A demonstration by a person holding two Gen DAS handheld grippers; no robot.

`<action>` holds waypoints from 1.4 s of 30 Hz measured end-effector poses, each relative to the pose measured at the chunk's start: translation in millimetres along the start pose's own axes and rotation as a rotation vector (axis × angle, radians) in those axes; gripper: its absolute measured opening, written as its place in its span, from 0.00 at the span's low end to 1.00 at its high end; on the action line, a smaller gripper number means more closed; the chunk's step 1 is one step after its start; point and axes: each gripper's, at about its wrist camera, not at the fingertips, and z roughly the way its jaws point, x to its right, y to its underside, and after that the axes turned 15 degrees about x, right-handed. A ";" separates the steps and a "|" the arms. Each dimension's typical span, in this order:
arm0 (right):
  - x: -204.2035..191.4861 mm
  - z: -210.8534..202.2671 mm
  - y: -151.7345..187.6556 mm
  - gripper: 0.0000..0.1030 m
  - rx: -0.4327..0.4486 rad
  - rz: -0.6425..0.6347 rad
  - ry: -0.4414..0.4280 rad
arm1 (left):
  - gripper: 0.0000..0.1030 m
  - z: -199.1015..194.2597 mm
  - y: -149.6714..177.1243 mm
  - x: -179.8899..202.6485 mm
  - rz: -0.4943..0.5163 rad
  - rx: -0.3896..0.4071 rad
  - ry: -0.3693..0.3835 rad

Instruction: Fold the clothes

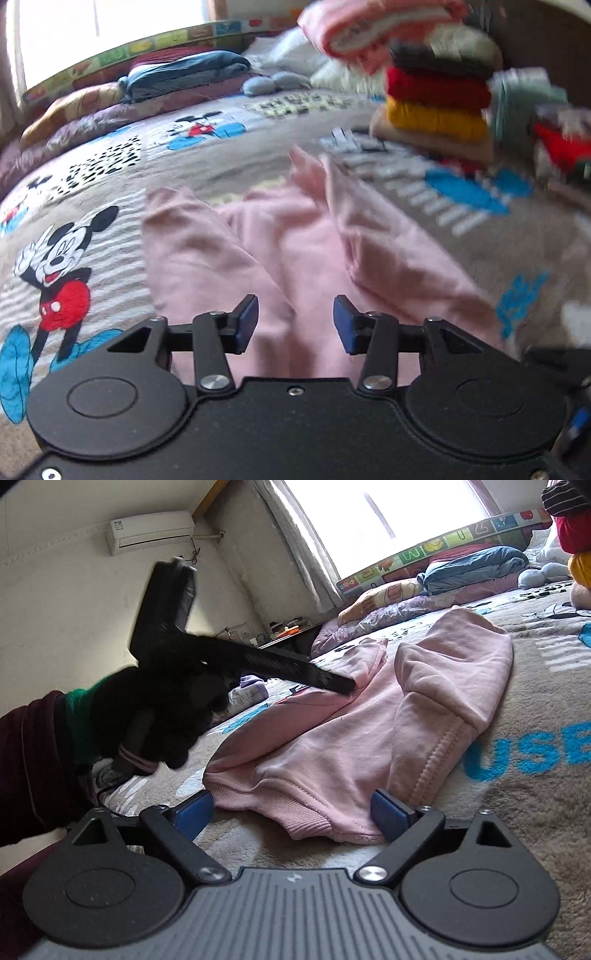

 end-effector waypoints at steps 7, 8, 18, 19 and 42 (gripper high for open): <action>0.7 -0.5 0.3 0.89 0.005 0.005 -0.004 | 0.43 11.7 -30.0 -67.6 -0.231 0.126 -0.113; 1.0 -0.8 0.5 0.89 0.006 0.006 -0.005 | 0.43 16.9 -33.1 -78.1 -0.252 0.127 -0.134; 3.9 -2.3 1.2 0.90 0.018 0.023 -0.019 | 0.43 82.1 -45.4 -139.8 -0.425 0.016 -0.153; 3.9 -2.3 1.2 0.90 0.019 0.024 -0.020 | 0.43 87.9 -44.0 -143.3 -0.440 0.005 -0.155; 4.9 -1.2 1.7 0.91 0.025 0.041 -0.038 | 0.07 17.5 -69.5 -167.7 -0.432 0.165 -0.172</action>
